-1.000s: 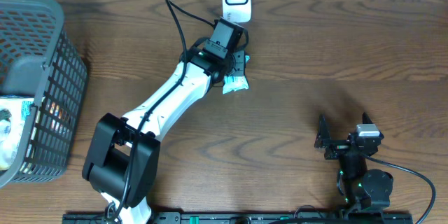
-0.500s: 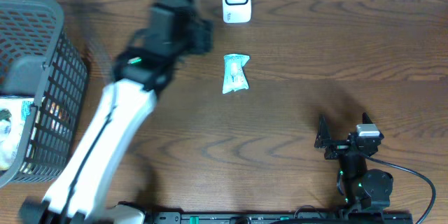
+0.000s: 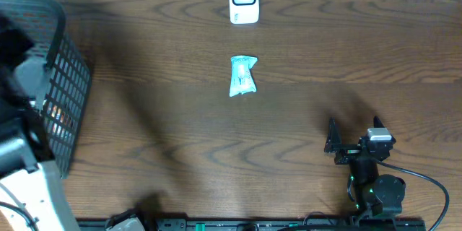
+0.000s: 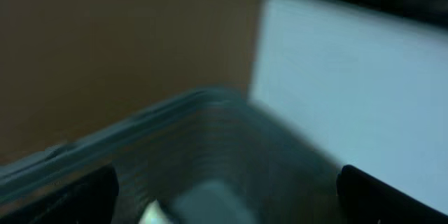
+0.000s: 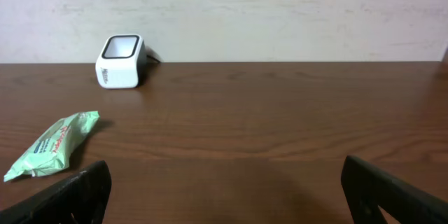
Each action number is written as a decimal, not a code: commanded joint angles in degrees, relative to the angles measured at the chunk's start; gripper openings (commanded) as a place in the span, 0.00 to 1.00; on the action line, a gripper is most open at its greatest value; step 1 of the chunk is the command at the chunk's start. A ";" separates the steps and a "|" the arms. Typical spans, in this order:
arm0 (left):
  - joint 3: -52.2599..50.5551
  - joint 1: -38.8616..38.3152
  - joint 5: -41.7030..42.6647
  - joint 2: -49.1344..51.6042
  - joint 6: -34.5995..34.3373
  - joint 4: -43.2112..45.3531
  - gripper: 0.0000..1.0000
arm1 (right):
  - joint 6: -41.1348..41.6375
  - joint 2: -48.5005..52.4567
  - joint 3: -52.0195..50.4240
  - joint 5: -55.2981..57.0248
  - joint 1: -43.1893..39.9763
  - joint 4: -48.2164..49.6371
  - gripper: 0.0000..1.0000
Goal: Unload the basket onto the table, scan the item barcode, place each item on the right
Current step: 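Reach the left gripper into the basket and grasp the orange box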
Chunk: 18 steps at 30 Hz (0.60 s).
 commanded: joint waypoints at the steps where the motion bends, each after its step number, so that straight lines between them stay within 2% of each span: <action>1: 0.57 4.20 -1.60 5.05 -2.45 -2.56 0.98 | 0.39 -0.11 -0.09 0.02 -0.35 -0.24 0.99; 8: 0.57 7.30 -1.09 14.64 -3.74 -7.10 0.98 | 0.39 -0.11 -0.09 0.02 -0.35 -0.24 0.99; 10: 0.57 9.18 1.49 16.57 -3.76 -8.76 0.98 | 0.39 -0.11 -0.09 0.02 -0.35 -0.24 0.99; 12: 0.57 12.04 7.19 17.79 -4.04 -9.92 0.98 | 0.39 -0.11 -0.09 0.02 -0.35 -0.24 0.99; 16: 0.57 19.56 30.62 21.05 -4.61 -9.49 0.98 | 0.39 -0.11 -0.09 0.02 -0.35 -0.24 0.99; 18: 0.57 22.38 37.09 22.93 -4.57 -10.10 0.98 | 0.39 -0.11 -0.09 0.02 -0.35 -0.24 0.99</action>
